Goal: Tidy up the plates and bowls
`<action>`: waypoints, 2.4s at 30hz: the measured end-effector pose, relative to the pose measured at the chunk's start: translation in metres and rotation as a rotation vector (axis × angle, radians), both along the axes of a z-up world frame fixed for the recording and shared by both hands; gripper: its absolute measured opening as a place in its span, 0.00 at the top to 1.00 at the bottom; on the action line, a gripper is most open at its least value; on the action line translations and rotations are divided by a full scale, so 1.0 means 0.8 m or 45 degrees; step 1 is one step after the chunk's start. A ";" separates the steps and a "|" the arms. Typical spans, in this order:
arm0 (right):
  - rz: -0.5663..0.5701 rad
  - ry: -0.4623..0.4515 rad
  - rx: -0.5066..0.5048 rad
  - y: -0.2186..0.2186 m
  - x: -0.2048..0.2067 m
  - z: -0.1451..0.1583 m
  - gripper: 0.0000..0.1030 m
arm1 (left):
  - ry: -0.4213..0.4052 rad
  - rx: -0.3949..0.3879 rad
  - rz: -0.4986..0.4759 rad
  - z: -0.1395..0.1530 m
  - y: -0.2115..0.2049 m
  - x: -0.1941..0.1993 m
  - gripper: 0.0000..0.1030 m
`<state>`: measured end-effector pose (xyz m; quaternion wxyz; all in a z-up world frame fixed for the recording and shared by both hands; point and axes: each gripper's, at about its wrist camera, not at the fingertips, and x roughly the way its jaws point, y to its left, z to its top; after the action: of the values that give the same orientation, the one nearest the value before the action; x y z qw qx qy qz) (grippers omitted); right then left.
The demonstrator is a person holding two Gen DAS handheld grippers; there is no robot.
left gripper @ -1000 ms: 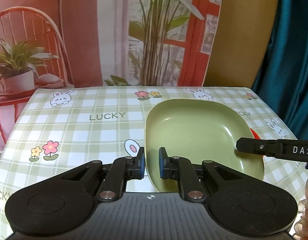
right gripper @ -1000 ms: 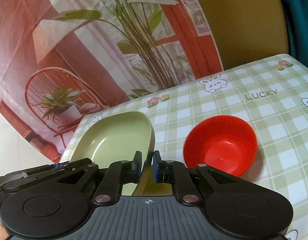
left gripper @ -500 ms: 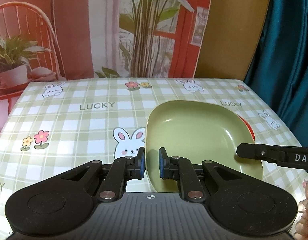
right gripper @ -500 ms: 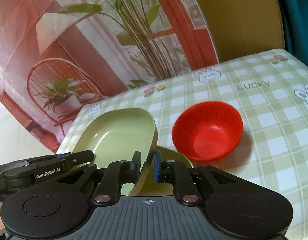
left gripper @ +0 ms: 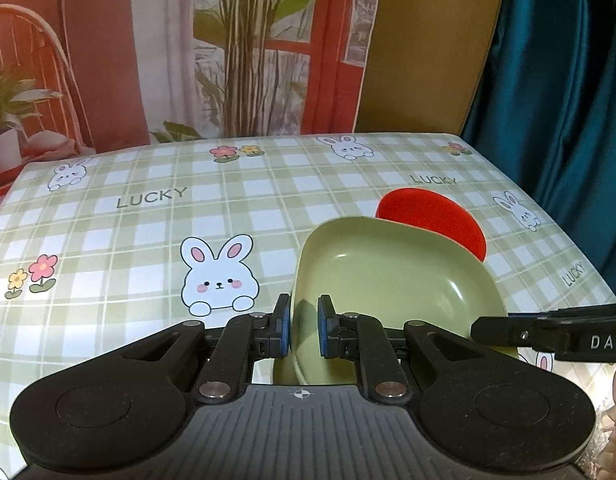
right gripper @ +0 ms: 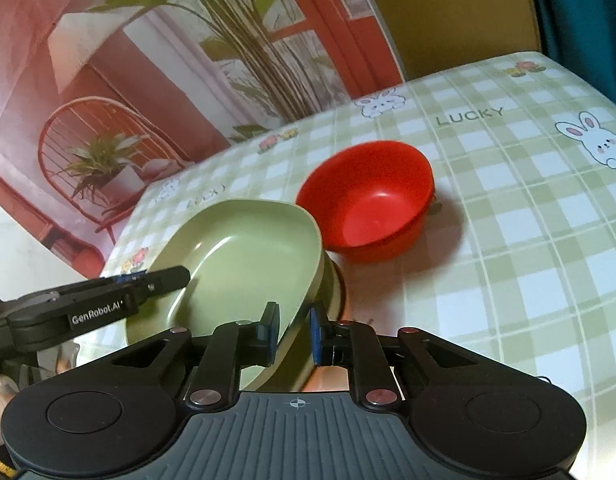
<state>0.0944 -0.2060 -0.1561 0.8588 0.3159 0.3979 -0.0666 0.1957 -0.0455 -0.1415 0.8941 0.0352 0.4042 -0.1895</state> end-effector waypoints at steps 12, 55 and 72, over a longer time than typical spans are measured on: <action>0.033 0.024 -0.027 0.004 0.007 -0.012 0.86 | -0.036 0.045 0.029 -0.013 0.000 -0.010 0.86; -0.016 0.027 -0.074 -0.005 0.002 -0.030 0.80 | 0.035 -0.058 0.187 -0.033 0.015 -0.013 0.85; -0.037 -0.082 -0.079 -0.019 -0.006 -0.018 0.78 | 0.046 -0.107 0.238 -0.025 0.026 -0.015 0.84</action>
<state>0.0897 -0.2212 -0.1704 0.8794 0.2969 0.3632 -0.0811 0.1836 -0.0249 -0.1612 0.9012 -0.0436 0.4134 -0.1226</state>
